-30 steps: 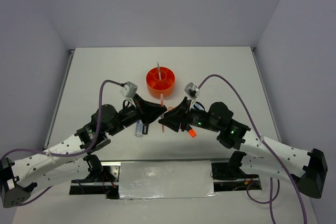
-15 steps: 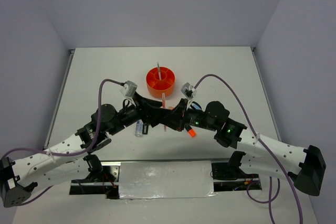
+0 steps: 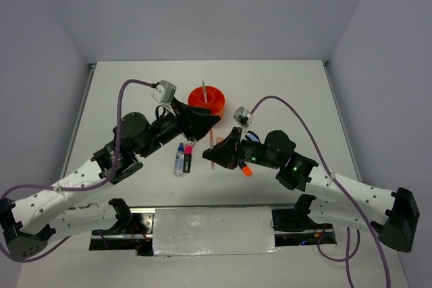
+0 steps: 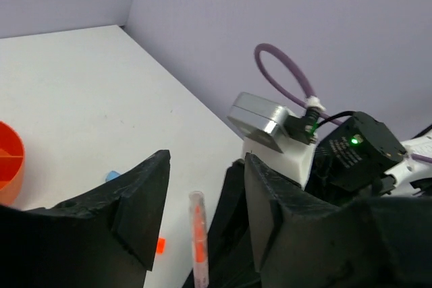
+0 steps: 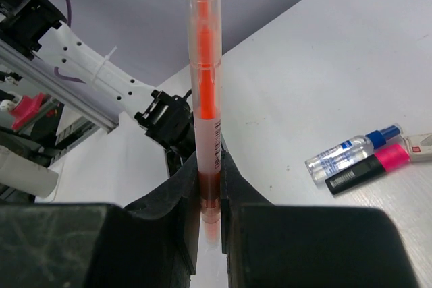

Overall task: Sort the stationery into containers
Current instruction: Close the pen cap on the pen.

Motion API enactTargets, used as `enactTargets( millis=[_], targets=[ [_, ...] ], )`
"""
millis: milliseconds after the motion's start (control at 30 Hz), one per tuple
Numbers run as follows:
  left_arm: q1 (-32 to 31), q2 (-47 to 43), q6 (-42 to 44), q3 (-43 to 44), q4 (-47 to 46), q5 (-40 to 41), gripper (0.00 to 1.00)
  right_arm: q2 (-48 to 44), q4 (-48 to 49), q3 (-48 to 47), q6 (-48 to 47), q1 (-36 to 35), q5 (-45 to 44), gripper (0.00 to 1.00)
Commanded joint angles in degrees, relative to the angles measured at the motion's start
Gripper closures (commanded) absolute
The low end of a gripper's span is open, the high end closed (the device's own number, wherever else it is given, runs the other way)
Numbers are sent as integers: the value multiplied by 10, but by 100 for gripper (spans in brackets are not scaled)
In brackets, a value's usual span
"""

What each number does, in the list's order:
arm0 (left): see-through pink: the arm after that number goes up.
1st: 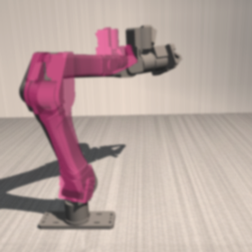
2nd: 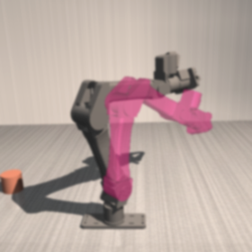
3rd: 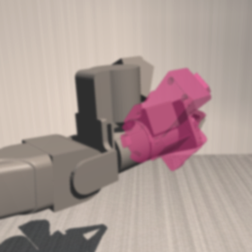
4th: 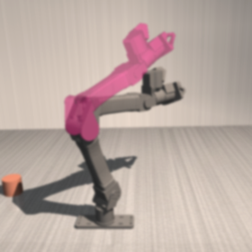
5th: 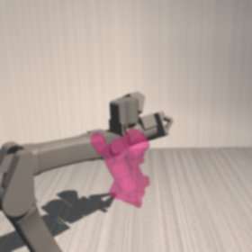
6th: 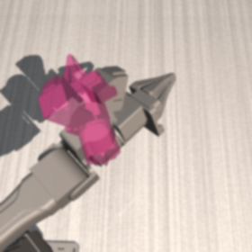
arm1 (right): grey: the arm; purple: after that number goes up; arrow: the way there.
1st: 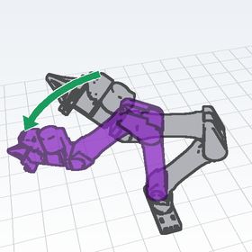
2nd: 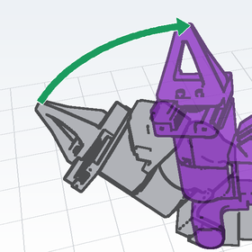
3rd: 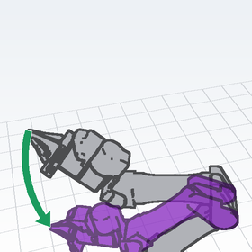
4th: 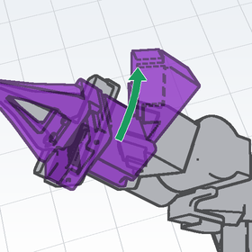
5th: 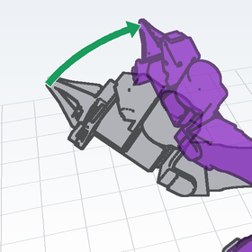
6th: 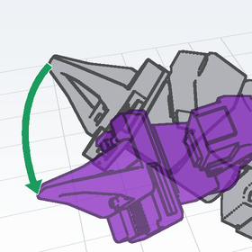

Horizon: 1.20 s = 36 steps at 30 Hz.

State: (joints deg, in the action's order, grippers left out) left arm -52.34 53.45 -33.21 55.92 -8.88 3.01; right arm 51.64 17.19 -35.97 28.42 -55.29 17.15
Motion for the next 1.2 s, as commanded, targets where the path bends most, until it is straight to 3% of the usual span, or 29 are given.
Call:
enactTargets(
  millis=[0,167,333,400,533,667,867,967,1167],
  targets=[
    [9,12,10,15,11,-12,43,-21,7,-13,-12,-5,-9,100],
    [14,10,2,-6,3,-17,43,-20,-6,-17,-17,-5,-10,100],
    [15,8,-3,-15,1,-26,51,-17,-7,-20,-18,-5,-13,100],
    [16,5,-4,-21,-4,-36,61,-15,-7,-22,-18,-5,-14,100],
    [16,3,-10,-31,-7,-47,69,-8,-13,-26,-18,-5,-21,100],
    [16,3,-12,-37,-3,-49,100,-7,-15,-30,-14,-5,-31,100],
    [16,10,-12,-51,4,-64,100,-1,-71,-76,-38,-5,-50,100],
    [15,11,-18,-71,0,-75,100,14,-115,-155,-67,0,-77,100],
    [11,6,-55,-143,-45,-92,100,96,-156,-304,-90,86,0,100]
  ],
)
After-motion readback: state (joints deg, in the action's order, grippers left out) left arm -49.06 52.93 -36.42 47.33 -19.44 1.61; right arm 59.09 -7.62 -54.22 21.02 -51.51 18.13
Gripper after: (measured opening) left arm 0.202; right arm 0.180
